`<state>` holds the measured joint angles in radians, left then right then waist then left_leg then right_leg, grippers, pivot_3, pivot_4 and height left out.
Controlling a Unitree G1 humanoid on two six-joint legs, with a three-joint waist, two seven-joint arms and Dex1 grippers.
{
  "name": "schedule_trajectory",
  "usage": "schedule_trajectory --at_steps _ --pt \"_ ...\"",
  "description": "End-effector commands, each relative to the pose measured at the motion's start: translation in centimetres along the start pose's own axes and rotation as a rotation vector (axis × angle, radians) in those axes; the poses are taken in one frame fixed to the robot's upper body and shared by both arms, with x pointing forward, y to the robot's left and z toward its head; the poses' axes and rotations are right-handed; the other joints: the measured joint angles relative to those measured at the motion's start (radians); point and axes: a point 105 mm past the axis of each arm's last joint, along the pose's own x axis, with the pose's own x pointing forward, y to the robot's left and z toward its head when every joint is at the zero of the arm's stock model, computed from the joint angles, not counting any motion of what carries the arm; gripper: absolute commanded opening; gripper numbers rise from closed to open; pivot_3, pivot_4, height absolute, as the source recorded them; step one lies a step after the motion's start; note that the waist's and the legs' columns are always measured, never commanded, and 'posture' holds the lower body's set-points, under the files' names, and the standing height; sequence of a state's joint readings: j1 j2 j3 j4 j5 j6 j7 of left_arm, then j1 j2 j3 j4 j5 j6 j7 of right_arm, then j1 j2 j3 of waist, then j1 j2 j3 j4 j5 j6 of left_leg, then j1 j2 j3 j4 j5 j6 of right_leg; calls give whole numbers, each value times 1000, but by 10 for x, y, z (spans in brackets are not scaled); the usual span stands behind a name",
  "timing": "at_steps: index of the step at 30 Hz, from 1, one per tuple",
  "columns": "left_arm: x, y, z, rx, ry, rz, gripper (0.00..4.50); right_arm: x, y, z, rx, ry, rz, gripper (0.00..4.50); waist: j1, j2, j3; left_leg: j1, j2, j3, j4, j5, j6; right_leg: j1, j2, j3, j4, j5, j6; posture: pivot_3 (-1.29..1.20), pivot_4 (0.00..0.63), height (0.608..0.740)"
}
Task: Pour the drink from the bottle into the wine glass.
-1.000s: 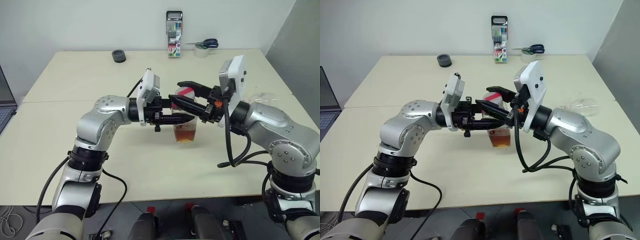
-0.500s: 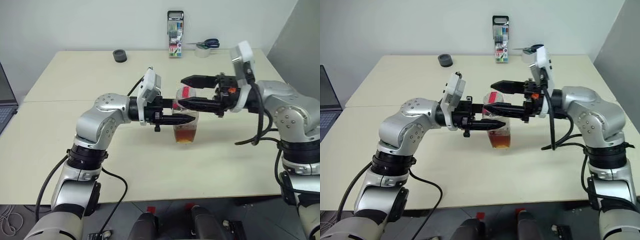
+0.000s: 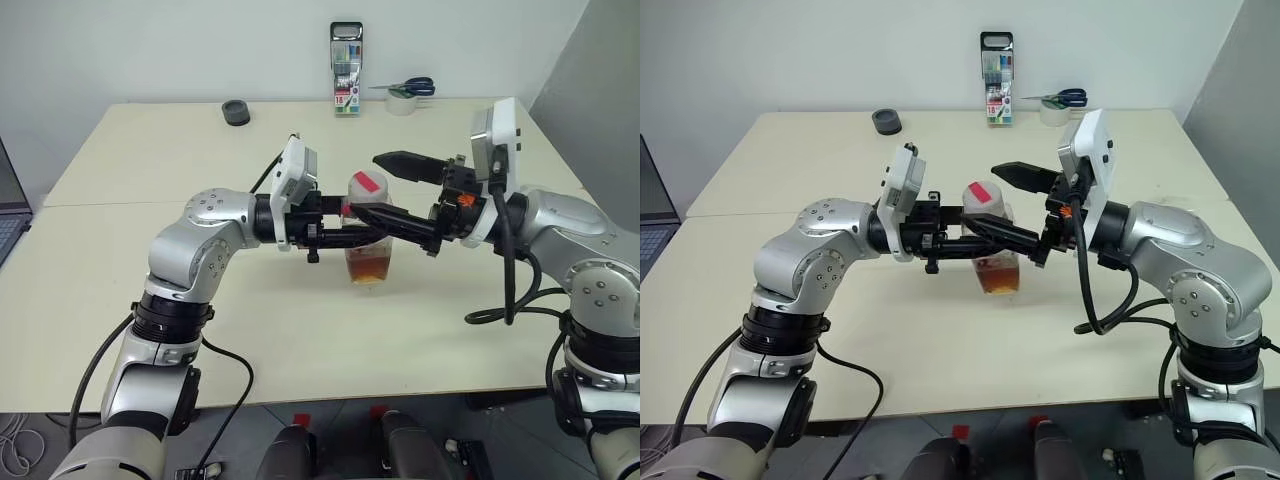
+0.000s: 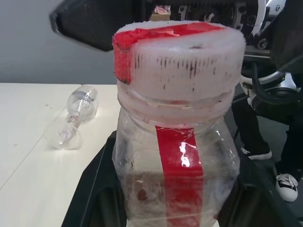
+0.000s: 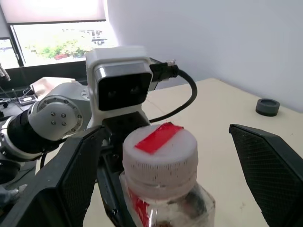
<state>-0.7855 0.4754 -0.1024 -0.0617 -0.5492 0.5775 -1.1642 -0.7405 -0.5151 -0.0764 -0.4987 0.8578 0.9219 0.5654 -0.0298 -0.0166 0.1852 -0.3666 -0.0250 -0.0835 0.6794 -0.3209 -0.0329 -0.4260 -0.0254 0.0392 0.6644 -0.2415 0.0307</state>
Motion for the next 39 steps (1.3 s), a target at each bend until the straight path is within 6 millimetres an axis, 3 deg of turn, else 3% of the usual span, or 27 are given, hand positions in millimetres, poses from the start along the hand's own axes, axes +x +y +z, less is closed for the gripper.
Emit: schedule_trajectory --at_steps 1,10,19,32,39 --pt "2 0 16 64 -38 -14 1869 3 3 14 -50 -52 -11 4457 0 0 0 0 0 0 0 0 0 0 0 0 0 0 0 0 150 740" --pt "2 -1 17 67 -38 -15 1869 -7 -8 1 -40 -14 -66 4457 0 0 0 0 0 0 0 0 0 0 0 0 0 0 0 0 150 740" --pt "2 0 18 66 -38 -9 1869 -18 -18 4 -22 -21 -118 4457 0 0 0 0 0 0 0 0 0 0 1 0 0 0 0 0 150 740" --pt "2 1 18 68 -38 -9 1869 -24 -4 4 3 -9 -80 4457 0 0 0 0 0 0 0 0 0 0 1 0 0 0 0 0 150 740" --pt "2 1 17 68 -35 -12 1869 -14 7 9 25 -40 -9 4457 0 0 0 0 0 1 0 0 0 0 1 0 0 0 0 0 150 740"
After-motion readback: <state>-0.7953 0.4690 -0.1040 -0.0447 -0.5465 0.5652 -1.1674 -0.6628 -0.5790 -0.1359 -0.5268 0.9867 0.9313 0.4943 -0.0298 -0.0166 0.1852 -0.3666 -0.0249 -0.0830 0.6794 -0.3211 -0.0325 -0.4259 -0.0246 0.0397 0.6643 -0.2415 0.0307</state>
